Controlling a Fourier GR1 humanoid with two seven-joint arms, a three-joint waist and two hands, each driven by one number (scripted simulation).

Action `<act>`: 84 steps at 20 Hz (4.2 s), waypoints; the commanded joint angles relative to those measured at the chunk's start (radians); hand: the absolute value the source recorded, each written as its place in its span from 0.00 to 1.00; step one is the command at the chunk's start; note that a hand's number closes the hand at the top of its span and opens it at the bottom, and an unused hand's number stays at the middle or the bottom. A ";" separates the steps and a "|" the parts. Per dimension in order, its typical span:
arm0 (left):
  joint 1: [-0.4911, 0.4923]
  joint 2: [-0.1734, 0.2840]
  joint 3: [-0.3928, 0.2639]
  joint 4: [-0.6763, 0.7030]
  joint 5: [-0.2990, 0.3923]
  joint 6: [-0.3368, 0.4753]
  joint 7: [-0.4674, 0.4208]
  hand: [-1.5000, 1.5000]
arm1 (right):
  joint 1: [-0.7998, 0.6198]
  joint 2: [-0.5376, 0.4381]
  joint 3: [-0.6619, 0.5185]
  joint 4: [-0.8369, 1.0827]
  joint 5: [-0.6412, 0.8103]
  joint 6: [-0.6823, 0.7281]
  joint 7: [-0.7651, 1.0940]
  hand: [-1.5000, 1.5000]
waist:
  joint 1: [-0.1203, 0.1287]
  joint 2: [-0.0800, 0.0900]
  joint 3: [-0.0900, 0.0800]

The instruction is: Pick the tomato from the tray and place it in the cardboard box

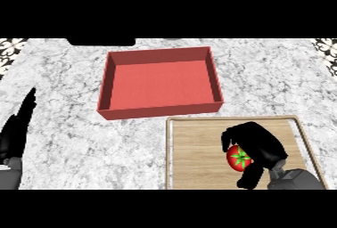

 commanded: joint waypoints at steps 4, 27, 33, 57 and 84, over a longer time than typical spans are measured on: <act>-0.003 0.004 0.018 0.023 0.000 -0.007 0.003 0.50 | 0.075 0.161 -0.064 -0.013 0.138 -0.171 0.329 1.00 | -0.024 0.001 0.005; 0.021 -0.015 0.029 -0.035 -0.005 -0.031 -0.010 0.50 | -0.326 0.315 0.342 -0.329 0.624 -0.078 1.224 1.00 | 0.015 0.005 0.005; -0.026 -0.027 0.019 0.009 -0.014 -0.035 -0.003 0.50 | -0.575 0.315 0.167 -0.165 0.408 -0.258 1.244 1.00 | 0.034 0.010 0.004; -0.059 -0.053 0.012 0.040 -0.031 -0.042 -0.033 0.50 | -1.058 0.315 -0.267 0.995 0.181 -0.920 0.925 1.00 | 0.066 0.029 0.004; -0.042 -0.035 0.056 0.051 -0.033 -0.052 -0.031 0.50 | -1.050 0.315 -0.426 1.053 -0.166 -1.493 0.474 0.00 | 0.020 0.009 0.006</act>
